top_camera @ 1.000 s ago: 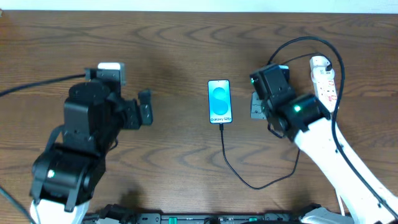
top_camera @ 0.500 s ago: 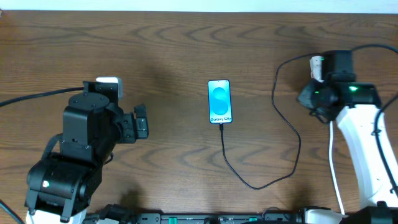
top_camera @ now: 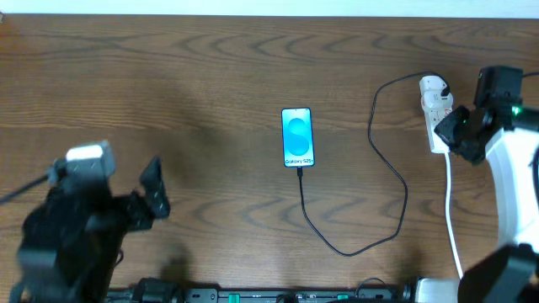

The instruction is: Plug charger to phone and switch on socket

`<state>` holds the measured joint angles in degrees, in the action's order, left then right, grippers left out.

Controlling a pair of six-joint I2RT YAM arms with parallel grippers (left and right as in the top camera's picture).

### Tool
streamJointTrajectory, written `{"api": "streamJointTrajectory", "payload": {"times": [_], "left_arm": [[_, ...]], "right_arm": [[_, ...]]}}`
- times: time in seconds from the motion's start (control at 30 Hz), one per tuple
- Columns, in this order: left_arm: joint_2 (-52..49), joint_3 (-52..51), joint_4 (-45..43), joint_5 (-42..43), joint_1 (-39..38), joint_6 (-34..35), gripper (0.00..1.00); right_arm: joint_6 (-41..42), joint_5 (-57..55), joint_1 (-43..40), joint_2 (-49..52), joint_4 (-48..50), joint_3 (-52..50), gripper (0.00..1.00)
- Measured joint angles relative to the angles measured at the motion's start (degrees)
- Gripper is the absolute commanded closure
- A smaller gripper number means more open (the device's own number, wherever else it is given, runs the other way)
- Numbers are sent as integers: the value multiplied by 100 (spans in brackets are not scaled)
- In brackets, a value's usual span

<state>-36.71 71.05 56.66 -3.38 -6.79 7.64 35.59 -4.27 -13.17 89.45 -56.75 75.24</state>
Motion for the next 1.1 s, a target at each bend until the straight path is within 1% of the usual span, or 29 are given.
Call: {"api": "streamJointTrajectory", "payload": {"times": [0.27, 0.43, 0.53, 0.73, 0.87, 1.1], "left_arm": [[1088, 0, 2, -2, 4, 0, 0], [1650, 0, 7, -2, 4, 0, 0], [1928, 0, 13, -2, 4, 0, 0], [2334, 0, 48, -2, 4, 0, 0], [2476, 0, 293, -2, 4, -2, 0], [2529, -2, 1458, -2, 4, 0, 0]], "right_arm": [[-50, -17, -269, 1480, -551, 1504, 99], [-114, -39, -396, 2284, -627, 2295, 99], [-133, -44, -442, 2636, -623, 2590, 99], [-153, -22, -466, 3213, -525, 2894, 99], [-153, 42, -466, 3449, -382, 2907, 99], [-151, 109, -466, 3534, -66, 2914, 99]]}}
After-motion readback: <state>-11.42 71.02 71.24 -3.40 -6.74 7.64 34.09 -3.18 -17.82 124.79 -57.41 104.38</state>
